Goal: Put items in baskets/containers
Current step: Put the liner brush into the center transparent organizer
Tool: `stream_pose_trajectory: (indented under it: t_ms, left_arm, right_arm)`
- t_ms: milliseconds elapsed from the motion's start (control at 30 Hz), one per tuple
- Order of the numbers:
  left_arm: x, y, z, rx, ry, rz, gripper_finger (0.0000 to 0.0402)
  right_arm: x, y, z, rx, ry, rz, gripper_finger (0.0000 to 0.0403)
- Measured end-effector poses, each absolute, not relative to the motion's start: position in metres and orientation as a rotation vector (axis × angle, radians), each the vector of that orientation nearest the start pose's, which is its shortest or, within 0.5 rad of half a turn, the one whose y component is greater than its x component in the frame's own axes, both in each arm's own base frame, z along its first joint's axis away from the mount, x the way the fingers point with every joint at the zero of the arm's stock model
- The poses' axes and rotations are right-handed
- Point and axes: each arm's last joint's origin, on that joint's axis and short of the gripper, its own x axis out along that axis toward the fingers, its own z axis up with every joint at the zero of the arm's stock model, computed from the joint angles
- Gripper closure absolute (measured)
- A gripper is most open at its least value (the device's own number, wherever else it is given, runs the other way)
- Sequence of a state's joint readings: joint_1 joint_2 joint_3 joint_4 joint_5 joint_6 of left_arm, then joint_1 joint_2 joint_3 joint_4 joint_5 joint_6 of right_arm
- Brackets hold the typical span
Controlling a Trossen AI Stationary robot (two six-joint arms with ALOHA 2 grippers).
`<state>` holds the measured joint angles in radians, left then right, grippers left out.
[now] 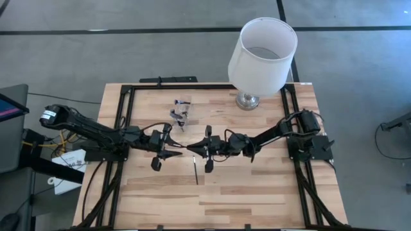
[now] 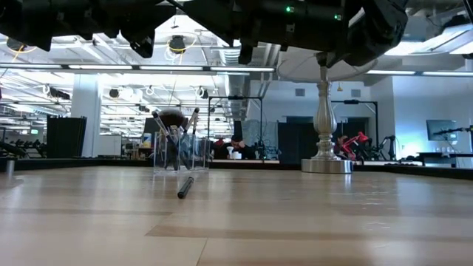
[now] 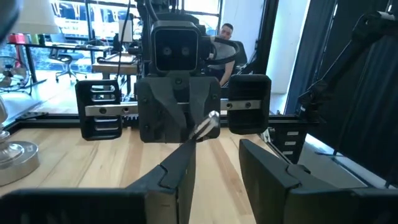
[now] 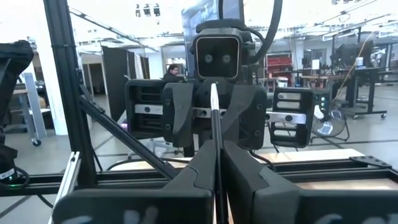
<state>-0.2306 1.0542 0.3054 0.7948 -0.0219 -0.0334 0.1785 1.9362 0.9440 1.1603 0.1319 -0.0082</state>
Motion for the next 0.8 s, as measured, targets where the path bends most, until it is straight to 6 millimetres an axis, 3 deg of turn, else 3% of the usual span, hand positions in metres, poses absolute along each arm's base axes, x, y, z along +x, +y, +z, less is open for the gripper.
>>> stream_pose_trajectory:
  t_ms: [567, 800]
  left_arm:
    - [0.201, -0.0458, 0.2192, -0.043, -0.088, -0.186, 0.0285]
    - [0.2009, -0.0457, 0.2199, -0.043, -0.094, -0.186, 0.0358]
  right_arm:
    - [0.3875, 0.0698, 0.1932, 0.017, -0.159, 0.056, 0.0397]
    - [0.3875, 0.0696, 0.1933, 0.017, -0.161, 0.055, 0.0386]
